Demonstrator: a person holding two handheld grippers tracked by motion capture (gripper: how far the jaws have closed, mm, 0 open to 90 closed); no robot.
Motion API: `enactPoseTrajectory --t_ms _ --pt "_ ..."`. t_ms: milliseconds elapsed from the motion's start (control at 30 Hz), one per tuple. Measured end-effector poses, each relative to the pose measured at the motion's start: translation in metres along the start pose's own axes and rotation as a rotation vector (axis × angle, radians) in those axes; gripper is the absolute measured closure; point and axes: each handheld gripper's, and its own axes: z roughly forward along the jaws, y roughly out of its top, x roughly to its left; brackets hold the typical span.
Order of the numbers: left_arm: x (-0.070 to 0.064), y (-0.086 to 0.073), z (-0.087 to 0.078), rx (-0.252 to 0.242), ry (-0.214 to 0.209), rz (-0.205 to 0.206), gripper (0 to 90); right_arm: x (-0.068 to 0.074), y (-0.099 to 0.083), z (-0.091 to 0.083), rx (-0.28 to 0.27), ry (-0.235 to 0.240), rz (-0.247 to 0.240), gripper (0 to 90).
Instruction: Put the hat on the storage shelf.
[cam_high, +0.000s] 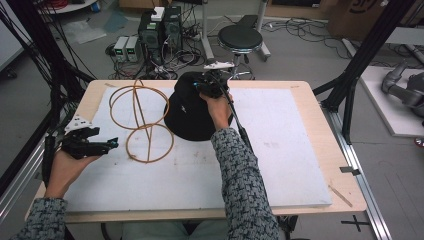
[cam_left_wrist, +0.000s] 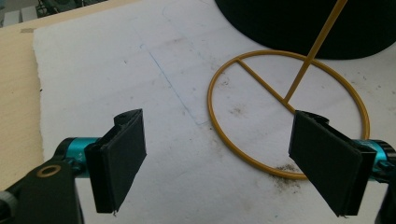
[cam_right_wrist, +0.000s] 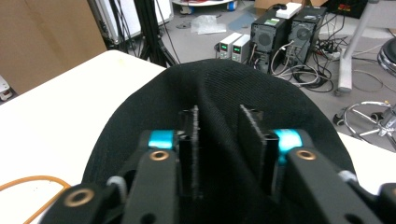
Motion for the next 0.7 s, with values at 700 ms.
enactPoseTrajectory --t_ms 700 --pt "0.0 0.0 0.0 0.003 0.001 0.003 19.1 -0.01 0.022 -0.043 -0.119 -0.021 0.006 88.2"
